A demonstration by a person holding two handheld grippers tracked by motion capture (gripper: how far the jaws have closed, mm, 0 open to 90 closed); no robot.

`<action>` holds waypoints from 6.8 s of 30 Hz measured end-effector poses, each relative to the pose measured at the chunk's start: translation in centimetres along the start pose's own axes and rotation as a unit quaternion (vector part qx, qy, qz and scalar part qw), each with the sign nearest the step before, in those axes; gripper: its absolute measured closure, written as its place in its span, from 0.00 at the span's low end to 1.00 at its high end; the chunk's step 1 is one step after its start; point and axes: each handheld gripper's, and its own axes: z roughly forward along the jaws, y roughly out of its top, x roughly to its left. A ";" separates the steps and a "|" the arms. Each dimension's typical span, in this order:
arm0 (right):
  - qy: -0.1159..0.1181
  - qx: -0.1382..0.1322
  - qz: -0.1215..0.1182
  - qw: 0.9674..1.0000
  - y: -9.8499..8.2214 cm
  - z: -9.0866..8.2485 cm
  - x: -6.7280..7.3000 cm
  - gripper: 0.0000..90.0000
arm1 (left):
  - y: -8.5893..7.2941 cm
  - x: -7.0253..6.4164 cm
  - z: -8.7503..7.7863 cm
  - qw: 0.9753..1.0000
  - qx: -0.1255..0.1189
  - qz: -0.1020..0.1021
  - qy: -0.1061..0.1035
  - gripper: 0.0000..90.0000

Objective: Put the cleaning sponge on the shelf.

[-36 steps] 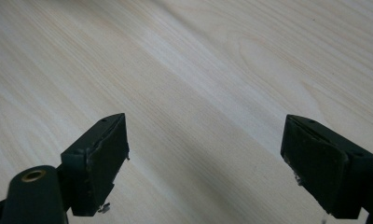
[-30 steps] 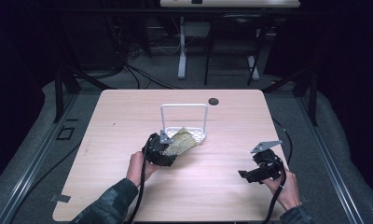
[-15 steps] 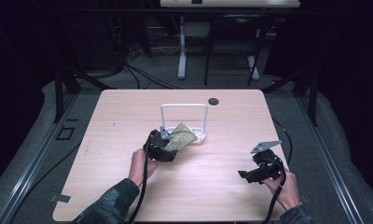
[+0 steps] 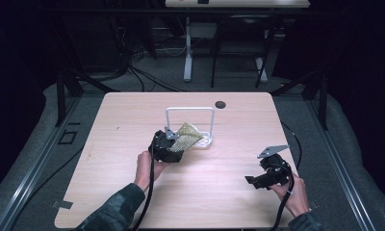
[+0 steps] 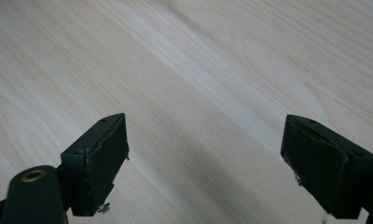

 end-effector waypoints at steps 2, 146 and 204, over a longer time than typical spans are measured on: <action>0.000 -0.001 0.000 1.000 0.0 0.0 0.0 0.16 | 0.2 -0.1 0.1 1.000 -0.004 -0.008 0.000 0.40; -0.002 -0.001 -0.006 1.000 0.2 -0.2 0.5 0.16 | -0.5 1.2 -6.2 1.000 -0.019 0.008 0.001 0.03; -0.008 0.014 -0.009 1.000 -0.2 0.0 0.4 0.17 | -14.2 5.3 -11.7 0.995 0.060 -0.085 -0.012 0.00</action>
